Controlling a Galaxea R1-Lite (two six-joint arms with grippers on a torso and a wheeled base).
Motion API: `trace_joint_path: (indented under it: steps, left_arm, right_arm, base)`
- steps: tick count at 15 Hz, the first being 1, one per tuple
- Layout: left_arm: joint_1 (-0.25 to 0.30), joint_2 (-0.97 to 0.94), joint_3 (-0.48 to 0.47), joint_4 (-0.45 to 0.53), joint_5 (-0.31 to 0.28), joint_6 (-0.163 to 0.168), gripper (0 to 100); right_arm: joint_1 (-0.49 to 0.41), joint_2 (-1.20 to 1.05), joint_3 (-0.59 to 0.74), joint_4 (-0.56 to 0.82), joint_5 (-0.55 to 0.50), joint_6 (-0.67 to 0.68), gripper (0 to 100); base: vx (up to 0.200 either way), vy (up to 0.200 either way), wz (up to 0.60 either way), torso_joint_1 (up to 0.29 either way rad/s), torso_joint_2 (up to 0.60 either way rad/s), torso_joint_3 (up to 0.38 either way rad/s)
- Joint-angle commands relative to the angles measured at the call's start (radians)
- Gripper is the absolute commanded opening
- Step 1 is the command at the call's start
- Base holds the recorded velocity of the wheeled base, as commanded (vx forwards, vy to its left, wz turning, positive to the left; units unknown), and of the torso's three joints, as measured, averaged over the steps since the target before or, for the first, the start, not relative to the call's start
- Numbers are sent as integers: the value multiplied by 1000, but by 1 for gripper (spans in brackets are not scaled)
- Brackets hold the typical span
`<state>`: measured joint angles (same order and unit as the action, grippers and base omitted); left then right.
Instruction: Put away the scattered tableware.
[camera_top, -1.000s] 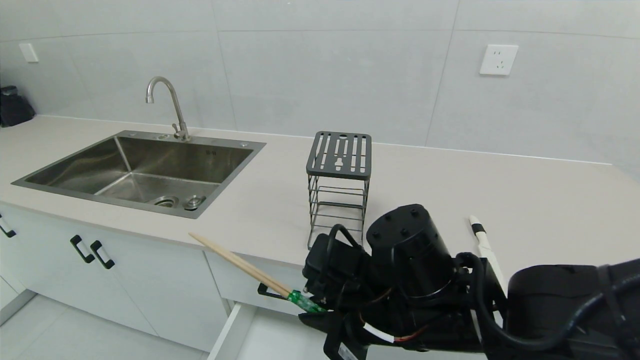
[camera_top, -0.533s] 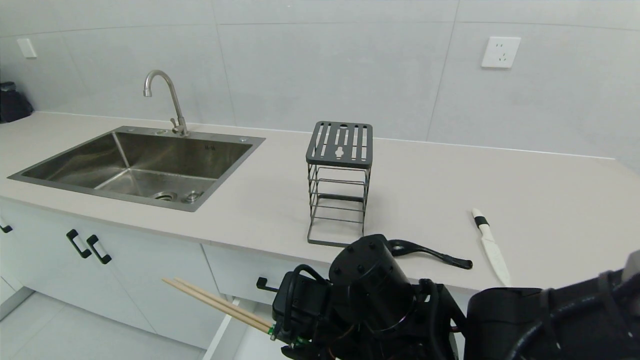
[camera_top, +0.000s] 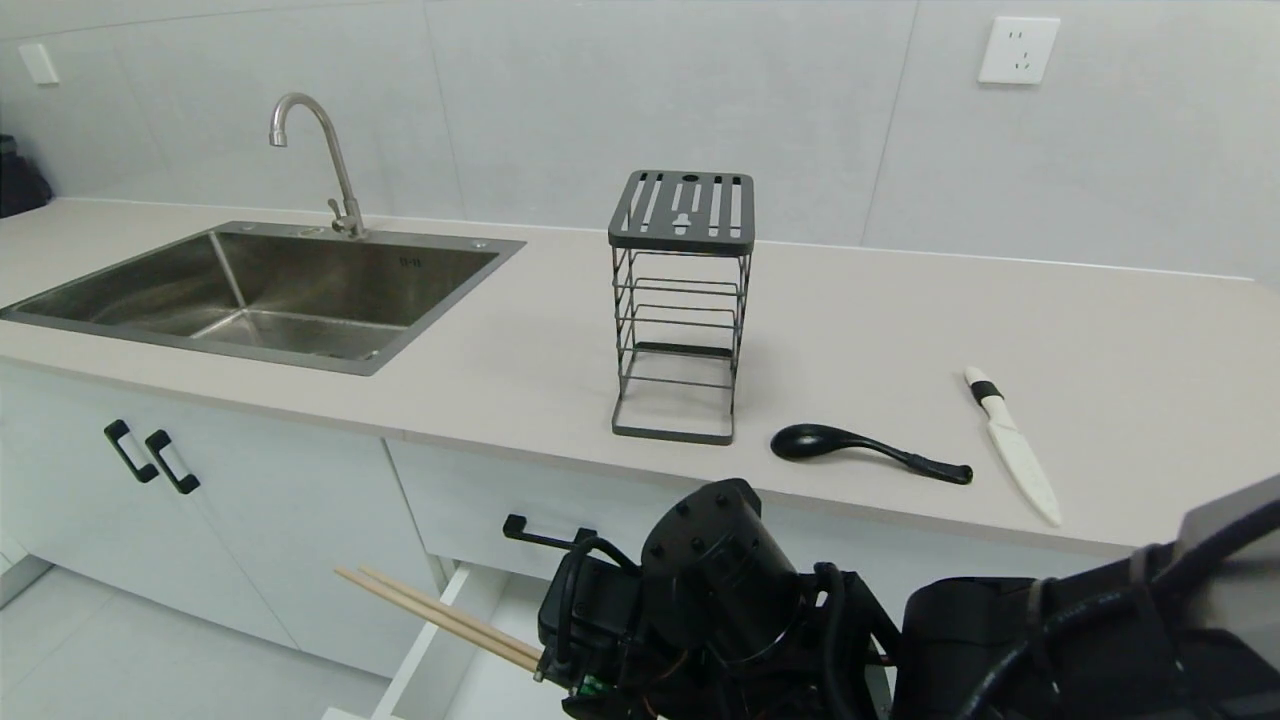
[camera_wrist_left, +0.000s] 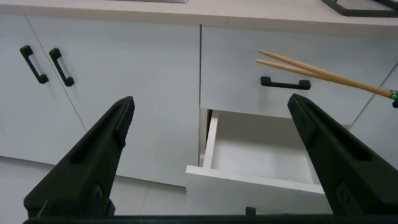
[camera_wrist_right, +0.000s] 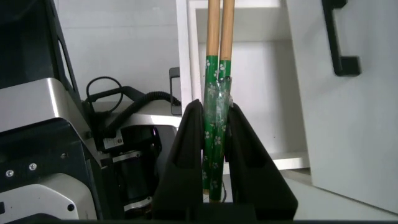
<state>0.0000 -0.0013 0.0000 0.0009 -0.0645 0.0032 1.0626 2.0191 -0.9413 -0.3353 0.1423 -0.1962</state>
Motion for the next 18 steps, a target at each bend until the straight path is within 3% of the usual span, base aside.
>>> trace_joint_path:
  steps: [1,8,18]
  left_arm:
    - [0,1,0,-1,0,0,100]
    - [0,1,0,-1,0,0,100]
    - [0,1,0,-1,0,0,100]
  right_arm:
    - [0,1,-1,-1,0,0,0]
    - [-13,21,-21,-2,0,-2,0]
    - [-56,32,-34,1,2,-20,0]
  base:
    - [0,0,0,-80,178,85]
    - [0,0,0,-38,70,36]
    - [0,0,0,-233,411,189]
